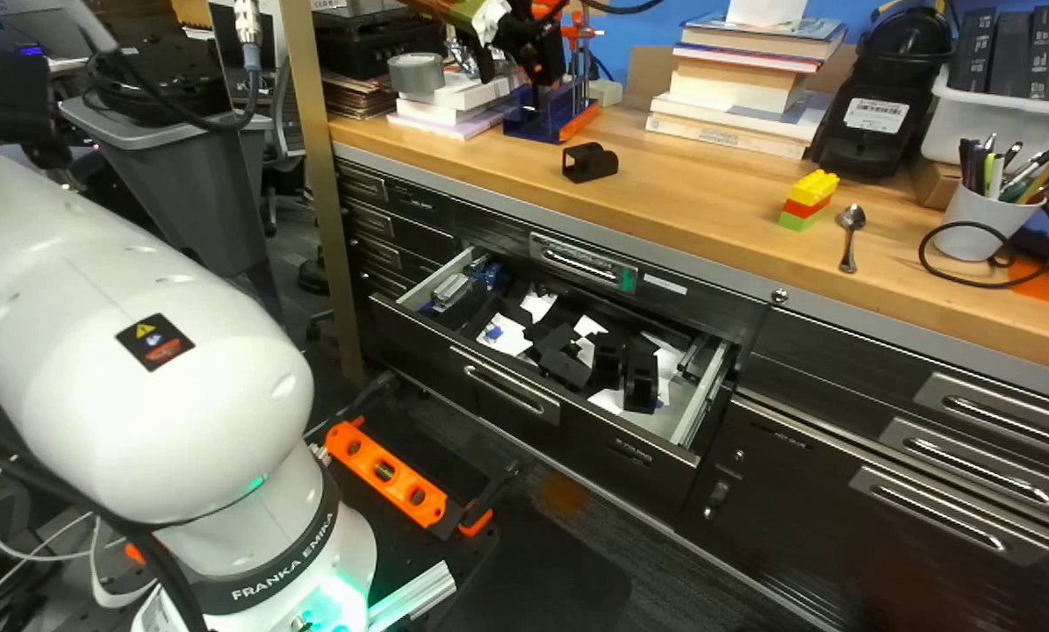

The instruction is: Place the two black objects inside the open drawer then push the drawer closed

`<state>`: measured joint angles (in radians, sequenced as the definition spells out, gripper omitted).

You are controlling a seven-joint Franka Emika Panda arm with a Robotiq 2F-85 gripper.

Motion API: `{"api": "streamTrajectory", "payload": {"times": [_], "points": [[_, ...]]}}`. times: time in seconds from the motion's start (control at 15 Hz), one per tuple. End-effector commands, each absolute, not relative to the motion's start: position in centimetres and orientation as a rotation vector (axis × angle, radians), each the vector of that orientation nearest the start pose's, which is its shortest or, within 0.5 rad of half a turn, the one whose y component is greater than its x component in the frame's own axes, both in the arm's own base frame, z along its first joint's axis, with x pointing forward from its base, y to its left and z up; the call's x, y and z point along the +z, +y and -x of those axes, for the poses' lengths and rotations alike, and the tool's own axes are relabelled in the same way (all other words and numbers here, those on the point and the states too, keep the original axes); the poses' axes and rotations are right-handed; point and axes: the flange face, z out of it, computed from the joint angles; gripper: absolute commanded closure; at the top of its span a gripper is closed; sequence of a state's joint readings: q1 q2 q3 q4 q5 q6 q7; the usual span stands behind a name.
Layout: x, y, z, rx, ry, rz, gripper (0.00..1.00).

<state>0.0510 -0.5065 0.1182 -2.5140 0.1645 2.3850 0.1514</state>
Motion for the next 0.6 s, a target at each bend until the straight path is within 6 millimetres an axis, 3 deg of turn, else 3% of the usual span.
{"api": "streamTrajectory", "payload": {"times": [0.0,0.27,0.53], "points": [[50.4,10.8,-45.4,-0.547,0.221,2.932,0.0],[48.5,12.7,-49.1,-0.52,0.333,2.935,0.0],[46.8,13.2,-52.9,-0.502,0.467,2.967,0.0]]}}
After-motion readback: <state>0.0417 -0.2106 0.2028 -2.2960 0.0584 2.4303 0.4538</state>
